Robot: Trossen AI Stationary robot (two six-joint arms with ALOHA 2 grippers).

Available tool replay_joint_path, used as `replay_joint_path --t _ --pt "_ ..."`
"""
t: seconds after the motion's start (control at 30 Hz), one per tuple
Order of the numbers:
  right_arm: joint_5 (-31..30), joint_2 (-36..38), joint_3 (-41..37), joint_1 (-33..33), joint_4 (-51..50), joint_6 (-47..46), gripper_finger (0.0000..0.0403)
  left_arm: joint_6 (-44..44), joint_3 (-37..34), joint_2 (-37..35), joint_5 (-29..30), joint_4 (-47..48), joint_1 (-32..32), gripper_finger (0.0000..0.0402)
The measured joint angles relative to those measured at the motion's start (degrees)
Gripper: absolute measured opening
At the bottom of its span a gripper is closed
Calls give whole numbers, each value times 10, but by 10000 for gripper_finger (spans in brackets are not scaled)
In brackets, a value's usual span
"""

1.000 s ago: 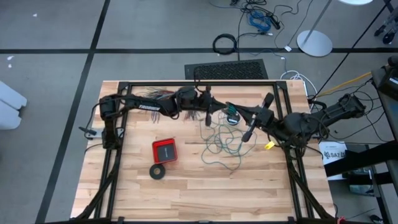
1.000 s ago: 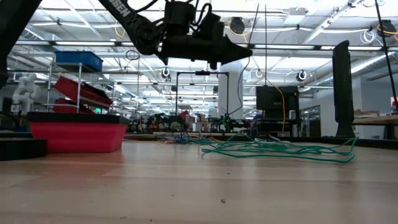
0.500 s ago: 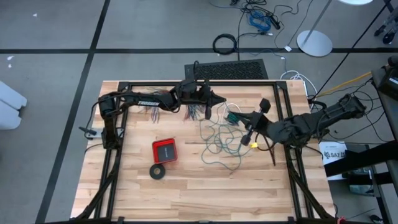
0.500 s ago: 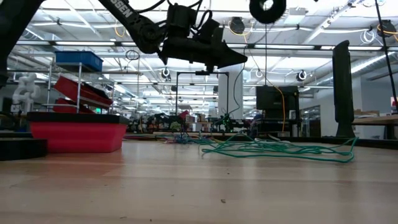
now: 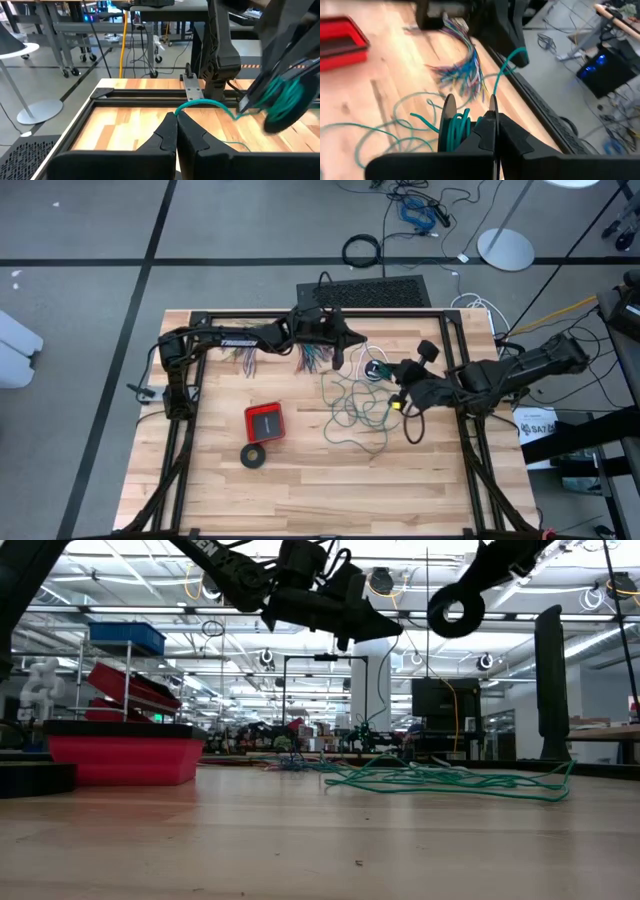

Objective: Coil cords
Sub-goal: Coil the green wire onto the spool

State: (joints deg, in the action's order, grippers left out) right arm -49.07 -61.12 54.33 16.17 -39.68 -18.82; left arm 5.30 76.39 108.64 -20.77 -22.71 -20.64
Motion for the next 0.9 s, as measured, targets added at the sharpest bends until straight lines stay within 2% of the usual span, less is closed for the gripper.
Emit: replay_joint_path --t 0.3,0.67,0.9 --pt "-7 -65 0 -50 -5 30 0 1 19 0 19 50 14 0" --pt "-114 -131 0 -65 -4 55 0 -5 19 0 38 77 17 0" --pt "-142 -173 0 -69 -7 65 0 -6 20 0 42 86 17 0"
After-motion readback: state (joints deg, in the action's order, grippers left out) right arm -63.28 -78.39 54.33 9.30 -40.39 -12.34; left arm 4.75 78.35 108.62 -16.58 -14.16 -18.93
